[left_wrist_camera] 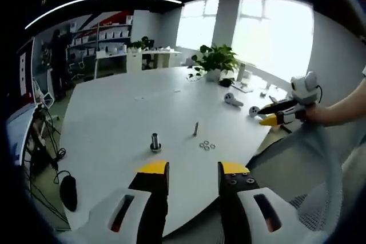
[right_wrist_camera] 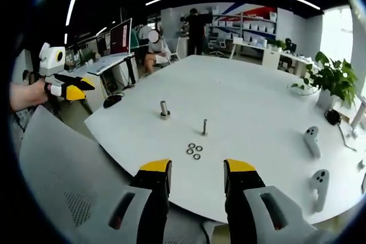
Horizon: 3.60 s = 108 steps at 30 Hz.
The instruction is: Place the washer onto the threaded stud by aligning its center hole with the stud, sliding it down to the base, and recovering from edge contact or off-axis alignment until the washer reaches the visible bottom stop.
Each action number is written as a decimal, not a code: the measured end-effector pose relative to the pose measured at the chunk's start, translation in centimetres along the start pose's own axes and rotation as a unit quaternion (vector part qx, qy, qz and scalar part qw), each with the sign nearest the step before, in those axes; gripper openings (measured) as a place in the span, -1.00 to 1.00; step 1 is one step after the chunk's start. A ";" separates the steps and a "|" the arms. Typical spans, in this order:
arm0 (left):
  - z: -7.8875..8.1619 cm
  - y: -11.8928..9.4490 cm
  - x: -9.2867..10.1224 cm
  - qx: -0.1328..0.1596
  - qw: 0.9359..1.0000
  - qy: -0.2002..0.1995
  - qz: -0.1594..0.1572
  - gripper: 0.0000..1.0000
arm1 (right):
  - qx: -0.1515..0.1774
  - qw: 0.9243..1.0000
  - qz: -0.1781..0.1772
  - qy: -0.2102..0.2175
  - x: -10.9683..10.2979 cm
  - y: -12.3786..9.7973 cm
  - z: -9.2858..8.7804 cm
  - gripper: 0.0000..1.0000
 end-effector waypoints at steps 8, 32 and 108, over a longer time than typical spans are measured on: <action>0.1 0.1 1.2 0.007 1.000 -0.002 -0.007 -0.36 | 0.000 1.000 -0.001 -0.002 0.0 0.0 0.0 -0.23; -0.9 0.3 2.2 0.010 1.000 0.011 -0.019 -0.35 | 0.009 1.000 -0.006 -0.001 0.0 -0.1 0.3 -0.22; -1.7 0.3 1.6 -0.013 1.000 0.028 0.002 -0.40 | -0.219 0.962 0.126 -0.106 1.1 14.3 -3.1 -0.33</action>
Point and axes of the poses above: the point that each gripper's makers call its tool centre point, and the gripper's own axes: y roughly forward along the fingers, x roughly to its right, z roughly out of its top, the point moved 6 cm from there along -y, roughly backward along the fingers, and after that the axes turned 3 degrees about x, right-handed, at the moved point
